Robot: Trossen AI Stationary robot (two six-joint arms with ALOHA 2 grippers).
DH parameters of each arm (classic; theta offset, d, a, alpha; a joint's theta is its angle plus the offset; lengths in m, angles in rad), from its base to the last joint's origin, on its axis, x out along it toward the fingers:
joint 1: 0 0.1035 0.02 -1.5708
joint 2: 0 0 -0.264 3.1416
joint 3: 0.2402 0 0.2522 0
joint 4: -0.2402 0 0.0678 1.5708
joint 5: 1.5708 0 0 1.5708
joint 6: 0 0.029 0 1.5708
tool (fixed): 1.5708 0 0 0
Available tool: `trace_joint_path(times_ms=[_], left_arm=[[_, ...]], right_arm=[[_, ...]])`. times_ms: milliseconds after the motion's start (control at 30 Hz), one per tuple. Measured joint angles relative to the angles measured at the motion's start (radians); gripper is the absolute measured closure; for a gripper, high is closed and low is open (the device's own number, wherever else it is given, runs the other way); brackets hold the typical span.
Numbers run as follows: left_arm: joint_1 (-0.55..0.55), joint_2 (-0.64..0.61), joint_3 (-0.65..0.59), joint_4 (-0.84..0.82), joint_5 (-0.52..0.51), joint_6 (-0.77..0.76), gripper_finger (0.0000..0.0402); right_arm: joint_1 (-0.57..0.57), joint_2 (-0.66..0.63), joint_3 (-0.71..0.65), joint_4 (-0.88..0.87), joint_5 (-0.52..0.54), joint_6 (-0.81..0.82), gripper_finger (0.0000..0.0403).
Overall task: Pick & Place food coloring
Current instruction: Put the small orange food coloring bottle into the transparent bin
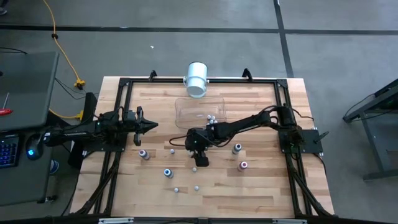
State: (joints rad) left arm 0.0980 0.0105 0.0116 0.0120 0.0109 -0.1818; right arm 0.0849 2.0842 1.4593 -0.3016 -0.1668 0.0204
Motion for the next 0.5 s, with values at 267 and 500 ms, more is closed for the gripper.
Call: trace_joint_path(times_ms=[267, 500], left_arm=[[0.0, 0.0, 0.0, 0.0, 0.0, 0.0, 0.0401], [0.0, 0.0, 0.0, 0.0, 0.0, 0.0, 0.0401]], right_arm=[[0.0, 0.0, 0.0, 0.0, -0.005, -0.002, 0.0214], [0.0, 0.012, -0.003, 0.0, -0.007, -0.002, 0.0219]])
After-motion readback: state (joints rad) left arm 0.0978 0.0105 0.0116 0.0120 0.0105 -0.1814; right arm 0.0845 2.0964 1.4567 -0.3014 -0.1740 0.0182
